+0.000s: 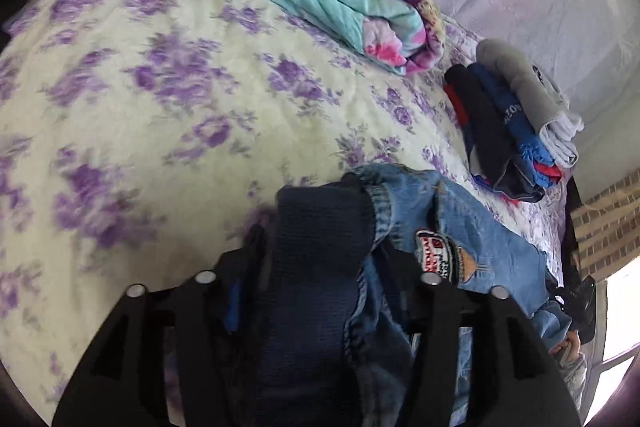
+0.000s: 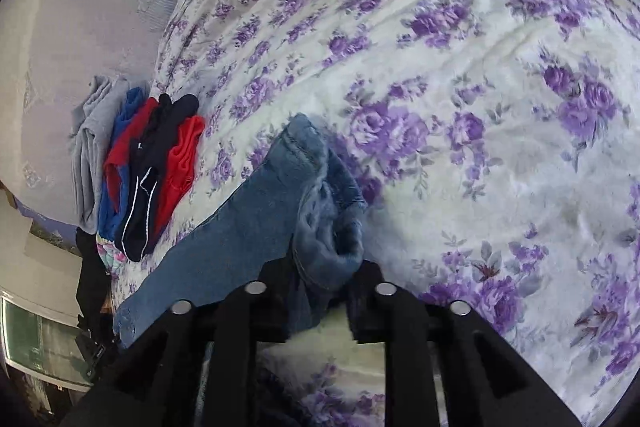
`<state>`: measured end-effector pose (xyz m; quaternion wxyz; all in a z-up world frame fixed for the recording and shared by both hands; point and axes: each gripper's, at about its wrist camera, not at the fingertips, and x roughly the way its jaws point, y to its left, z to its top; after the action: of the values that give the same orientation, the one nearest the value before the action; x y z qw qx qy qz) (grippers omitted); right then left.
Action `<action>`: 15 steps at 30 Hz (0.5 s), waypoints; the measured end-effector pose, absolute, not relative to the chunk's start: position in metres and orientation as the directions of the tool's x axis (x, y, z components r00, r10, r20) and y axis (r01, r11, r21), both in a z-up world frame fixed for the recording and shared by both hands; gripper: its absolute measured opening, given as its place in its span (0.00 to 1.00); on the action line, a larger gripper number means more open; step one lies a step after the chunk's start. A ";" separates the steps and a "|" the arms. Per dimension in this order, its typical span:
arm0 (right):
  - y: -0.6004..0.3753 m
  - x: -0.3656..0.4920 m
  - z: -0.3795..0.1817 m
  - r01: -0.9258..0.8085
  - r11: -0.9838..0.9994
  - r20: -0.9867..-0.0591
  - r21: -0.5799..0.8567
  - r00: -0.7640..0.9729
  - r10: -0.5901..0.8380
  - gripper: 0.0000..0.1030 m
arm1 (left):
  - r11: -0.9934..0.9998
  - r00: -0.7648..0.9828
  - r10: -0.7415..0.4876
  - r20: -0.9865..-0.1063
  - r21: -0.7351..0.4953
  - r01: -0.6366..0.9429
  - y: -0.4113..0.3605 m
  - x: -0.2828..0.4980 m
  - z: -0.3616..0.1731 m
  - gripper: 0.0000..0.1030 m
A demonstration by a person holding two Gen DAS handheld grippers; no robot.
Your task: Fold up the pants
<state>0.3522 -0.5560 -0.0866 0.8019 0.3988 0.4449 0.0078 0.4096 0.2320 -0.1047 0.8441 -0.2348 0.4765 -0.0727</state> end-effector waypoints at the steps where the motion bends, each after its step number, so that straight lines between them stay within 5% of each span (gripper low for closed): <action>1: -0.562 0.347 -0.088 0.345 0.639 -0.678 0.687 0.620 0.394 0.28 | 0.894 0.545 -0.322 -0.774 -0.438 -0.095 0.234 0.402 -0.097 0.66; 4: -0.574 0.319 -0.072 0.348 0.593 -0.630 0.726 0.683 0.370 0.55 | 0.938 0.607 -0.197 -0.770 -0.329 -0.112 0.246 0.372 -0.069 0.75; 9: -0.565 0.252 -0.028 0.250 0.630 -0.570 0.735 0.732 0.374 0.65 | 0.922 0.658 -0.203 -0.725 -0.368 -0.122 0.267 0.306 -0.046 0.82; 15: -0.527 0.198 -0.042 0.161 0.612 -0.521 0.774 0.711 0.472 0.66 | 0.910 0.670 -0.227 -0.707 -0.399 -0.113 0.252 0.230 -0.065 0.82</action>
<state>0.1983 -0.5270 -0.0422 0.8190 0.4301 0.3679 0.0948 0.2301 0.2517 -0.0655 0.8894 -0.2099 0.4048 -0.0321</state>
